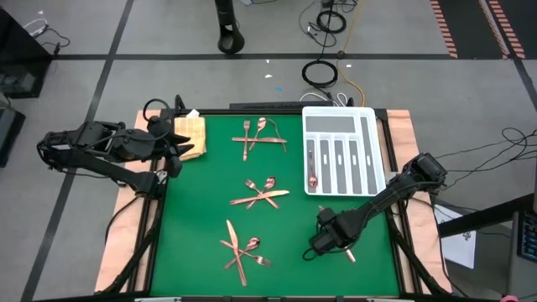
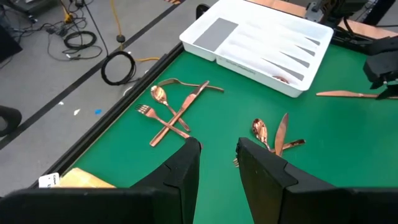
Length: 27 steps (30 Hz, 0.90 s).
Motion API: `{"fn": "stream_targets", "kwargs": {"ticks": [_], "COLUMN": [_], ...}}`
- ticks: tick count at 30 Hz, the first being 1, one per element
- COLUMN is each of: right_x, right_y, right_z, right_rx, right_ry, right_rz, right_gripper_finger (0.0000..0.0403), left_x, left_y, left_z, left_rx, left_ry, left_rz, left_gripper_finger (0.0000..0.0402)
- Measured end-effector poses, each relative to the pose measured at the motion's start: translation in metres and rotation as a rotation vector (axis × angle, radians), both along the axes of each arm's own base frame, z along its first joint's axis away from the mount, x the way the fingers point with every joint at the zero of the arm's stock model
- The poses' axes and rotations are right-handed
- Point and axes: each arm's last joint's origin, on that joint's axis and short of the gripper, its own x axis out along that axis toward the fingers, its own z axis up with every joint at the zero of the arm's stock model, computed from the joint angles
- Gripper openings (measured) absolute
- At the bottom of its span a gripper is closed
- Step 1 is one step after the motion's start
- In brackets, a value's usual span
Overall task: Sort silverware
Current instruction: Put the bottom right gold table knife into the silverware organizer
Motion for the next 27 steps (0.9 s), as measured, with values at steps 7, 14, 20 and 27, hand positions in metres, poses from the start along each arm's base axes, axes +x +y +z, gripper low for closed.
{"fn": "stream_targets", "kwargs": {"ticks": [7, 14, 20, 27], "right_x": [-0.012, -0.016, -0.014, -0.010], "right_y": [-0.007, -0.017, -0.023, -0.029], "right_z": [-0.025, -0.047, -0.054, -0.054], "right_rx": [-0.039, 0.062, 0.135, 0.171], "right_ry": [0.095, 0.052, 0.049, 0.048], "right_rz": [0.003, 0.058, 0.034, 0.025], "right_gripper_finger": [0.0243, 0.0218, 0.0105, 0.0010], "left_x": [0.000, 0.000, 0.000, 0.000], "left_y": [0.000, 0.000, 0.000, 0.000], "left_z": [0.000, 0.000, 0.000, 0.000], "left_rx": [0.000, 0.000, 0.000, -0.004], "left_ry": [0.000, 0.000, 0.000, -0.001], "left_rz": [0.000, 0.000, 0.000, 0.003], "left_gripper_finger": [0.0115, 0.0115, 0.0115, 0.0115]}}
